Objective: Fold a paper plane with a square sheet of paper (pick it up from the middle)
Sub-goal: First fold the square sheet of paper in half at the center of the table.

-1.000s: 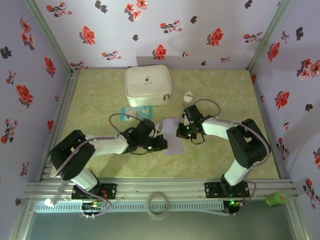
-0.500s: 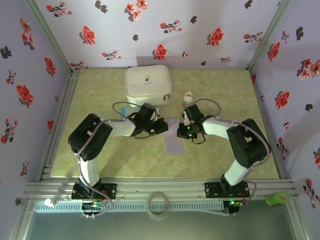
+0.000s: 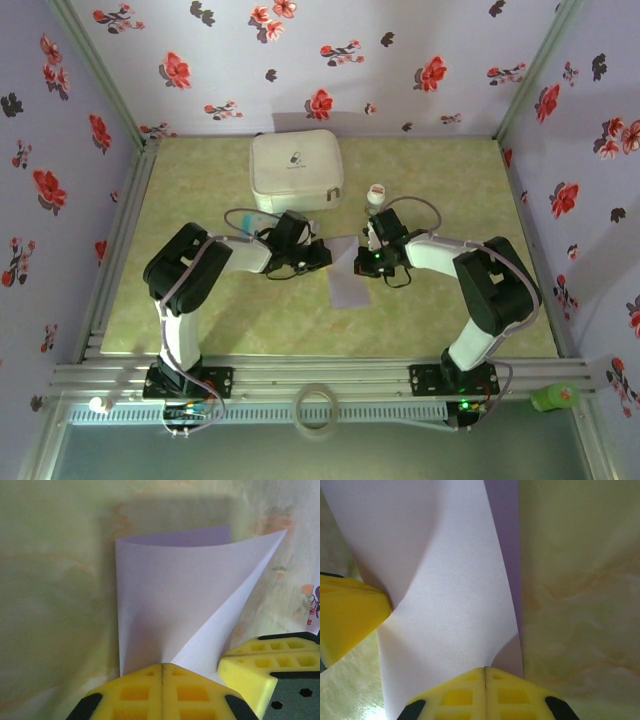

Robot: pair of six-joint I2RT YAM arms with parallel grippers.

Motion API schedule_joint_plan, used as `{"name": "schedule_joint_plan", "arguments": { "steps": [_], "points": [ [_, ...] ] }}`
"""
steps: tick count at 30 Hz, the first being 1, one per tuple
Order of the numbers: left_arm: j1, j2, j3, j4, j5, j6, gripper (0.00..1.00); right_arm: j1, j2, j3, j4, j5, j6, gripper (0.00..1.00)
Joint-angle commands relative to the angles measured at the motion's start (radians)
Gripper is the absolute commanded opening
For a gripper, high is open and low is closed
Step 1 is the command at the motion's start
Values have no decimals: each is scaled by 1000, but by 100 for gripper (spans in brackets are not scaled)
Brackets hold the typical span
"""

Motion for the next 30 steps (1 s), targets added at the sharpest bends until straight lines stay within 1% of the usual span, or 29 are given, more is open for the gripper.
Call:
{"name": "schedule_joint_plan", "arguments": {
  "steps": [1, 4, 7, 11, 13, 17, 24, 30],
  "points": [
    [-10, -51, -24, -122, -37, 13, 1, -14, 38, -19, -142, 55, -44, 0],
    [-18, -102, 11, -153, -34, 18, 3, -17, 33, -12, -157, 41, -75, 0],
    [-18, -116, 48, -164, -33, 30, 4, -20, 30, -5, -174, 28, -100, 0],
    [-12, -65, 95, -164, -11, 45, 4, -30, 31, -1, -178, 22, -113, 0],
    [-13, -36, 109, -136, -1, 41, 5, -33, 31, -1, -180, 19, -116, 0],
    [-7, 12, 130, -128, -7, 39, 5, -38, 30, -5, -181, 21, -116, 0],
    [0, 71, 99, -145, -44, 39, 4, -40, 34, -9, -181, 26, -114, 0],
    [4, 73, 83, -149, -50, 45, 4, -41, 41, -20, -176, 36, -113, 0]
  ]
}}
